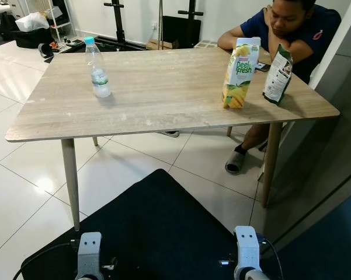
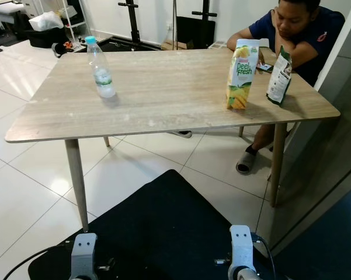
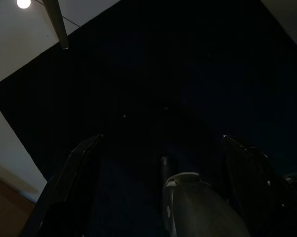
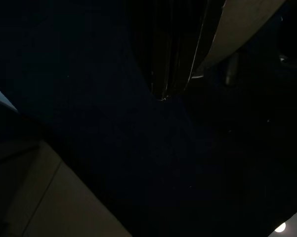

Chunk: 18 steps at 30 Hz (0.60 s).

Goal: Restocking fridge

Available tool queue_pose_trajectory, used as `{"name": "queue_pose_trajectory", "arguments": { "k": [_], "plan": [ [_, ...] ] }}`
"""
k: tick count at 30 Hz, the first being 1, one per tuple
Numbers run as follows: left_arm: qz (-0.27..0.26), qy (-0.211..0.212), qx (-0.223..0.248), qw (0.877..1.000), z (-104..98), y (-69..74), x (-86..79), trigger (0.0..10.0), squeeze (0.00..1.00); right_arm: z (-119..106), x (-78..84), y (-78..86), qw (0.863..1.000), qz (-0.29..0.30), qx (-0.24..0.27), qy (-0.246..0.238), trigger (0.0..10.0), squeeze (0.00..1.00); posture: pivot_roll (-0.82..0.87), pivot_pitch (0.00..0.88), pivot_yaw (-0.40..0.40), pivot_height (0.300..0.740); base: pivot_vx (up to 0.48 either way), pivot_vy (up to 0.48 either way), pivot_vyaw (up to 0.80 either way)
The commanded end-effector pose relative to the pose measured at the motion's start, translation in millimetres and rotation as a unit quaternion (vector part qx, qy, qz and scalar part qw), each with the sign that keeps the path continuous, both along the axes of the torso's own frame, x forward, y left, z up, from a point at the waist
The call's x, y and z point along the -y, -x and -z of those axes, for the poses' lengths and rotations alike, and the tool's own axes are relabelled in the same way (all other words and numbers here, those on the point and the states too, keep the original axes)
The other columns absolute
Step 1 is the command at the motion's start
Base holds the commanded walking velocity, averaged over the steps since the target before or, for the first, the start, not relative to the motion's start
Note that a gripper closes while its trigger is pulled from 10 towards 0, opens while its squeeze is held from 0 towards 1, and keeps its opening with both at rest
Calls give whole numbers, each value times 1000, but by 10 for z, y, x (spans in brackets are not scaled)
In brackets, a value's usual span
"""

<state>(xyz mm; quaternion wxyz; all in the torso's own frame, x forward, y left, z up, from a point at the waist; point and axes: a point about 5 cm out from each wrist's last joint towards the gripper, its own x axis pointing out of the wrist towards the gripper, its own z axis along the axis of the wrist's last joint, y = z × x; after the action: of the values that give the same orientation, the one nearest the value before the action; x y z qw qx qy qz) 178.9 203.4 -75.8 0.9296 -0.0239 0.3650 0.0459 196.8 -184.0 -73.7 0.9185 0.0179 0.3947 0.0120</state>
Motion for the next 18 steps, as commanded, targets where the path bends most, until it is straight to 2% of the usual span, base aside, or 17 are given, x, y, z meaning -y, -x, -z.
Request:
{"name": "queue_pose_trajectory", "arguments": {
  "k": [1,18],
  "plan": [
    [1,4,4,1000,1,7,18,10000,0,21,6,39,1000,9,-6,-3,10000,0,-105,84,7,713,0,0,0],
    [17,10,9,1000,-8,-7,36,10000,0,25,-10,43,1000,6,-7,-3,10000,0,-106,82,5,713,0,0,0]
  ]
}}
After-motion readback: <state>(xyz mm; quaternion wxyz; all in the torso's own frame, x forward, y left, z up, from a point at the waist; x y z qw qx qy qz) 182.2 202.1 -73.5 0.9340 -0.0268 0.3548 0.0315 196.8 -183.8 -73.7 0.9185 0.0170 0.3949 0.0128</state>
